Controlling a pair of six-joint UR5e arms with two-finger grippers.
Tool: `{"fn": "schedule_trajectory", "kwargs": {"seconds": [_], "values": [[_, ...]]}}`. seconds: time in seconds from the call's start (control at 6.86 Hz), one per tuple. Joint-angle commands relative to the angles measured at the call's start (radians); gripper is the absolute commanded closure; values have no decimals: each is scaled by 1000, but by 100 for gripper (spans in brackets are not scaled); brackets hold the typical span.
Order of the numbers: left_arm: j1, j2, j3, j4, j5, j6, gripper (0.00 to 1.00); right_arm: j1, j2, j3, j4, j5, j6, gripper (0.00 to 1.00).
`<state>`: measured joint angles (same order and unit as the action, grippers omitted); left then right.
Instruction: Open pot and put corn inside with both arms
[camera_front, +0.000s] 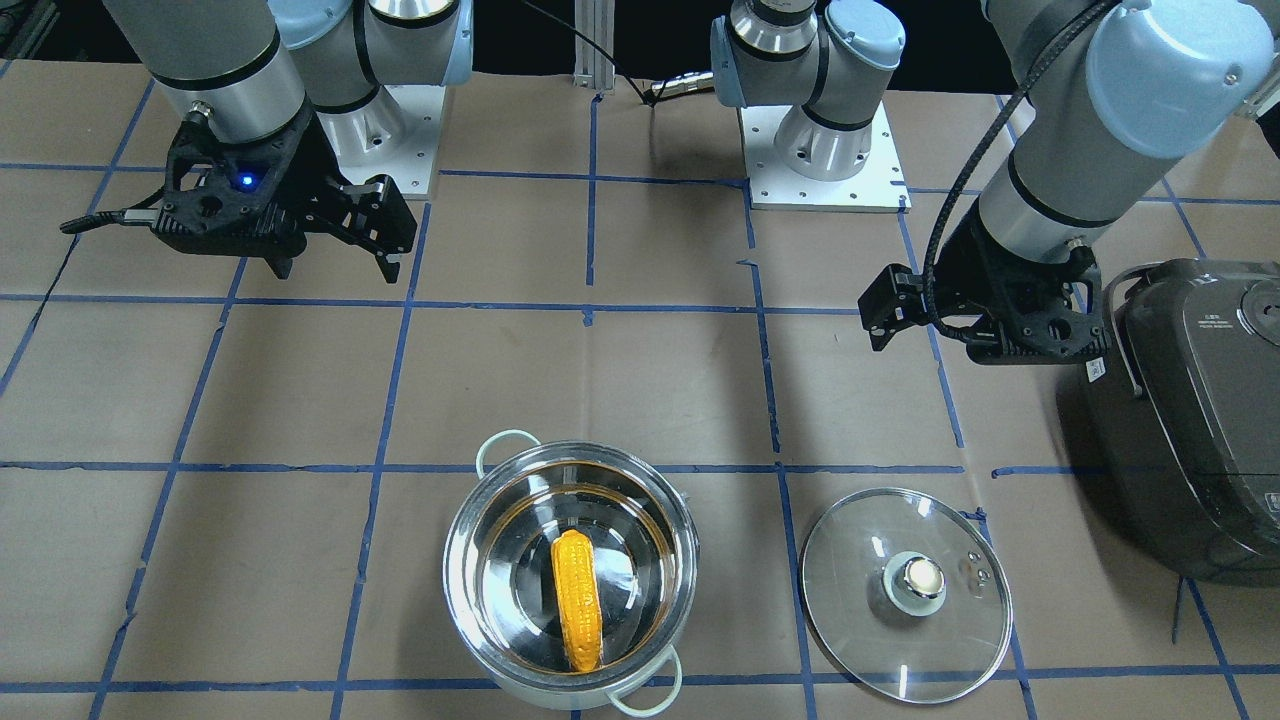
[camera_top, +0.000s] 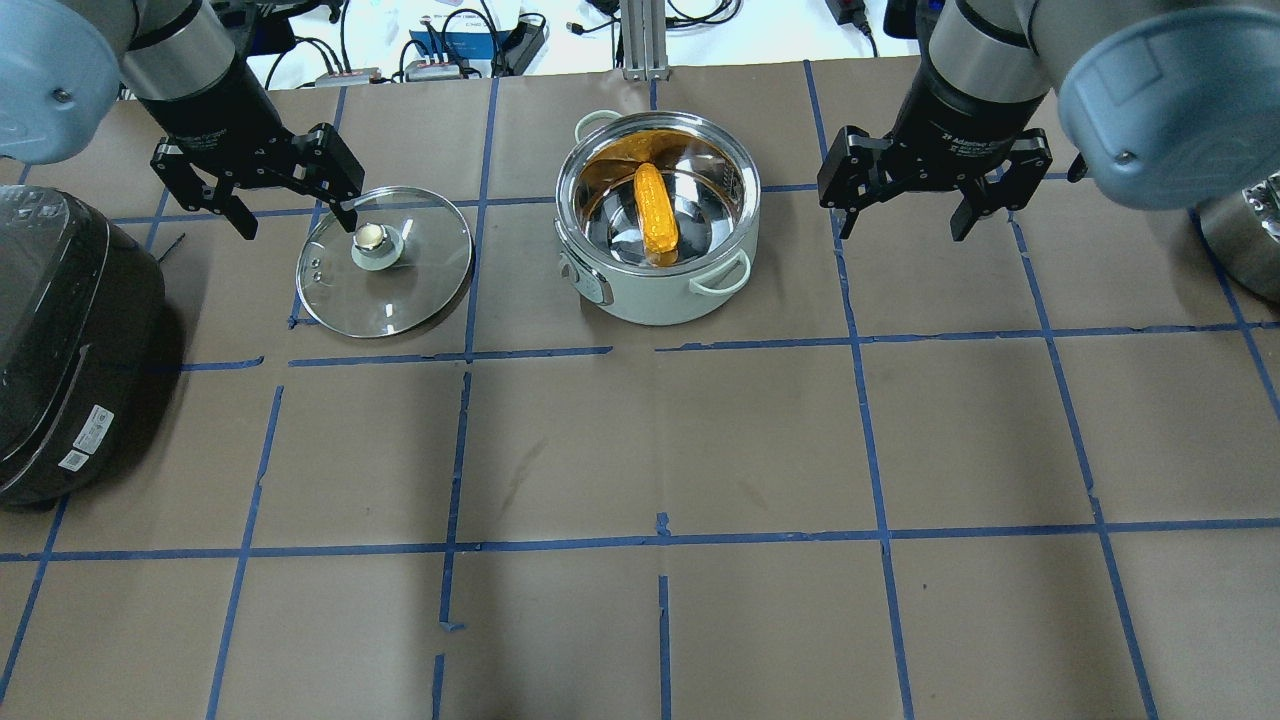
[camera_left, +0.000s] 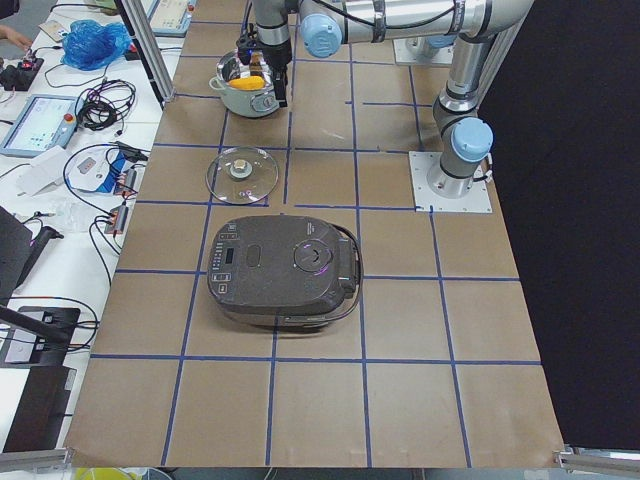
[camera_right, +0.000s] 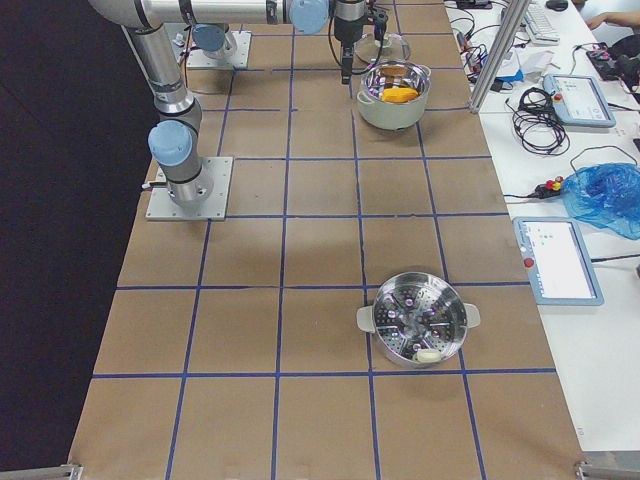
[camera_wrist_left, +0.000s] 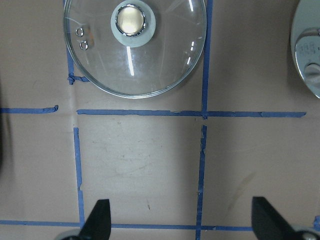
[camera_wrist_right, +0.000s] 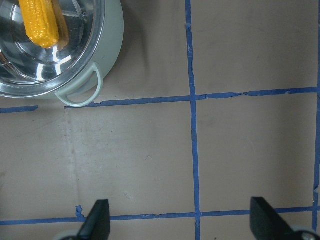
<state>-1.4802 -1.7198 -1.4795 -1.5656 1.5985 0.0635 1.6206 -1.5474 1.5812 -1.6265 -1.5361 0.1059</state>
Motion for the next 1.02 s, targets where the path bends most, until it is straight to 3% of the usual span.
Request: {"fn": "schedule_trajectory", "kwargs": {"seconds": [0.0, 0.29, 0.88], "values": [[-8, -1, 22, 24, -12, -2, 0, -8, 0, -12, -4, 1, -2, 0], [-9, -10, 22, 27, -12, -7, 0, -5, 53, -108, 52, -35, -2, 0], [-6, -4, 22, 25, -48, -4, 0, -2, 56, -107, 47, -41, 8, 0]]}}
